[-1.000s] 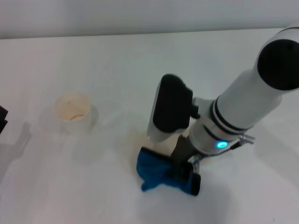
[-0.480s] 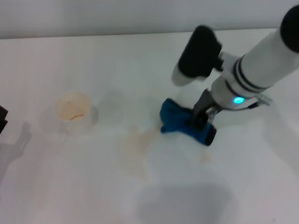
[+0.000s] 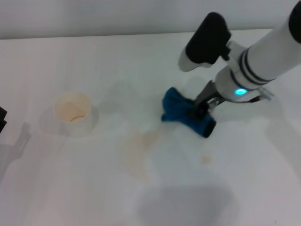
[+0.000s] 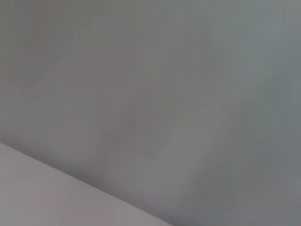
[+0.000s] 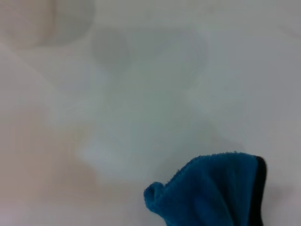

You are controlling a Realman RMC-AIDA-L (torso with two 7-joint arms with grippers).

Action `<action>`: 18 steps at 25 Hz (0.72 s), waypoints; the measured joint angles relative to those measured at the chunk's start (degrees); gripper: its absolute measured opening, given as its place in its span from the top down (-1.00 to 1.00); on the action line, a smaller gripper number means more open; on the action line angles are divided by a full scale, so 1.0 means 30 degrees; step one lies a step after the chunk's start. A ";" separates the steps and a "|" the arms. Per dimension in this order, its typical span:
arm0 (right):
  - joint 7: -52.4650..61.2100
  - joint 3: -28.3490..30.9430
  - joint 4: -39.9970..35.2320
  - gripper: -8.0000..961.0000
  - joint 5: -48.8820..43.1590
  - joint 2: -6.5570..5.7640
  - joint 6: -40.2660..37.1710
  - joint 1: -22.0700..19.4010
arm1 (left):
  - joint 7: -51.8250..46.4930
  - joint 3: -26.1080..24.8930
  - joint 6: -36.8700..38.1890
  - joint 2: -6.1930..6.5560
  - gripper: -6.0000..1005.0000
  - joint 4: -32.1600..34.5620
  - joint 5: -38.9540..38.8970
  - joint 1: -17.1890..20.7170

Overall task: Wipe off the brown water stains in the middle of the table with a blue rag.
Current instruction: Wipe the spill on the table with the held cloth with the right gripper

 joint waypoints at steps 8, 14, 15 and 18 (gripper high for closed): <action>-0.0093 -0.3822 -0.0024 0.75 0.4078 0.0079 -0.0462 0.0634 | 0.0000 0.0003 -0.0001 0.0000 -0.72 -0.0029 -0.0143 -0.0018; -0.1293 -0.6305 -0.0186 0.75 0.7661 0.0090 -0.0215 0.0860 | 0.0000 0.0003 -0.0001 0.0000 -0.72 -0.0030 -0.0172 -0.0016; -0.1490 -0.6747 -0.0190 0.75 0.8123 0.0093 -0.0166 0.0903 | 0.0000 0.0002 -0.0001 0.0001 -0.72 -0.0030 -0.0178 0.0011; -0.1879 -0.7791 -0.0289 0.75 0.8763 0.0092 -0.0021 0.1012 | 0.0000 0.0002 -0.0001 0.0001 -0.72 -0.0030 -0.0179 0.0039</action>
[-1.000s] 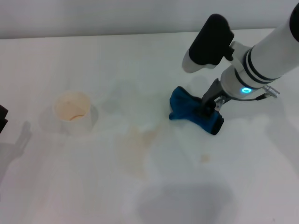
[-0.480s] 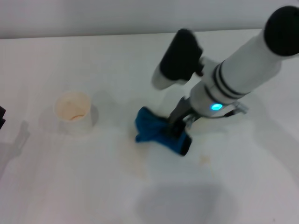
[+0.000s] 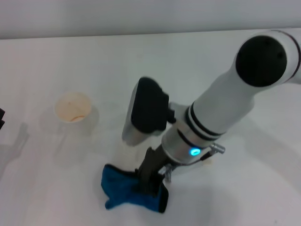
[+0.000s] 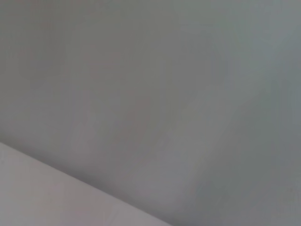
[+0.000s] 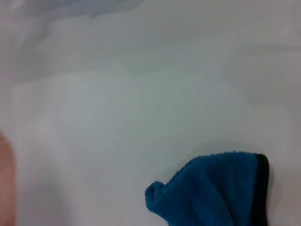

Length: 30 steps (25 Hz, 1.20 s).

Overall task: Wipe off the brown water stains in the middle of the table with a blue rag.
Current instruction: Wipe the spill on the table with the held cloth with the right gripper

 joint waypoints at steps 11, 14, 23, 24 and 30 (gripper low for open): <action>-0.0469 -0.0398 0.0366 0.75 0.0544 0.0000 -0.2479 -0.0208 | 0.0001 -0.0001 0.0001 -0.0001 -0.72 0.0001 0.0000 -0.0001; -0.0454 -0.0430 0.0808 0.75 0.0567 0.0000 -0.3074 -0.0225 | 0.0000 -0.0001 0.0000 -0.0001 -0.72 0.0000 0.0001 0.0028; -0.0033 -0.0112 0.2101 0.75 0.0699 -0.0001 -0.4434 -0.0131 | 0.0000 -0.0001 0.0000 0.0000 -0.72 -0.0027 0.0002 -0.0027; 0.0014 0.0007 0.2284 0.75 0.0702 -0.0007 -0.4541 -0.0109 | 0.0001 -0.0001 0.0001 -0.0001 -0.72 -0.0028 0.0003 -0.0044; -0.0117 0.2089 0.3343 0.75 0.0016 -0.0221 -0.4614 -0.0200 | 0.0001 -0.0001 0.0001 -0.0001 -0.72 -0.0029 0.0001 -0.0058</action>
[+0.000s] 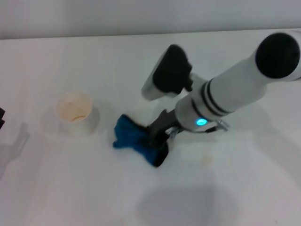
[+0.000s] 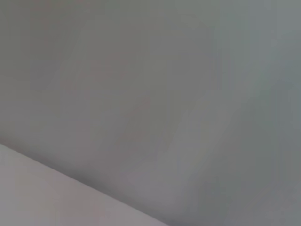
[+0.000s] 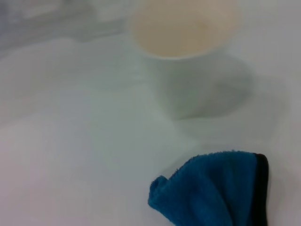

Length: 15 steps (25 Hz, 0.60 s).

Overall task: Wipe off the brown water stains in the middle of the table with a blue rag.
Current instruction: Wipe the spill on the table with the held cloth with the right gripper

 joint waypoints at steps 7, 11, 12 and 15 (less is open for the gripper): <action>-0.0008 0.4094 0.0783 0.75 -0.4026 -0.0068 0.0003 -0.0469 | -0.0001 0.0000 0.0027 0.0001 -0.72 0.0000 -0.0021 0.0002; -0.0031 0.6067 0.0503 0.75 -0.6388 -0.0100 0.0135 -0.0966 | -0.0001 0.0000 0.0067 0.0027 -0.72 -0.0018 -0.0029 0.0013; -0.0047 0.6576 0.0418 0.75 -0.6909 -0.0113 0.0199 -0.1097 | 0.0000 0.0000 0.0076 0.0028 -0.72 -0.0026 -0.0029 0.0012; -0.0072 0.7555 0.0340 0.75 -0.7768 -0.0180 0.0396 -0.1270 | -0.0001 0.0001 0.0116 0.0030 -0.72 -0.0050 -0.0030 0.0009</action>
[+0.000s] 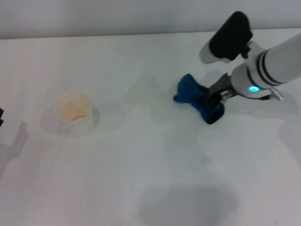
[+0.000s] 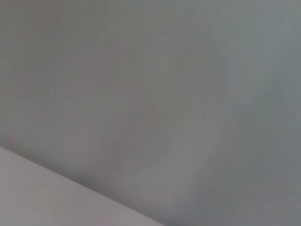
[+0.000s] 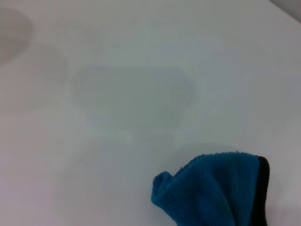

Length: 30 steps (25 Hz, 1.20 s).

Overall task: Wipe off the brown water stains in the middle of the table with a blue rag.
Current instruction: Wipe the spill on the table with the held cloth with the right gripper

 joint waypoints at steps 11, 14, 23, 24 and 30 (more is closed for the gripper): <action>-0.1868 0.2070 -0.3259 0.76 -0.1181 0.0070 0.3691 -0.1600 | 0.0000 -0.0001 0.0062 0.0000 -0.72 -0.0155 -0.0225 -0.0073; -0.2349 0.1680 -0.4706 0.77 -0.1114 0.0104 0.5740 -0.2123 | 0.0001 0.0000 0.0063 0.0000 -0.72 -0.0155 -0.0288 -0.0128; -0.2661 -0.0966 -0.5127 0.79 -0.0304 0.0049 0.8314 -0.2449 | 0.0001 0.0001 0.0024 -0.0037 -0.72 -0.0153 -0.0306 -0.0265; -0.2687 -0.1333 -0.5135 0.79 0.0117 0.0039 0.8434 -0.2528 | 0.0000 -0.0001 0.0022 -0.0038 -0.72 -0.0148 -0.0308 -0.0267; -0.3262 -0.3202 -0.5052 0.80 0.3485 0.0136 1.0268 -0.2659 | 0.0000 -0.0001 0.0019 -0.0056 -0.72 -0.0106 -0.0504 -0.0331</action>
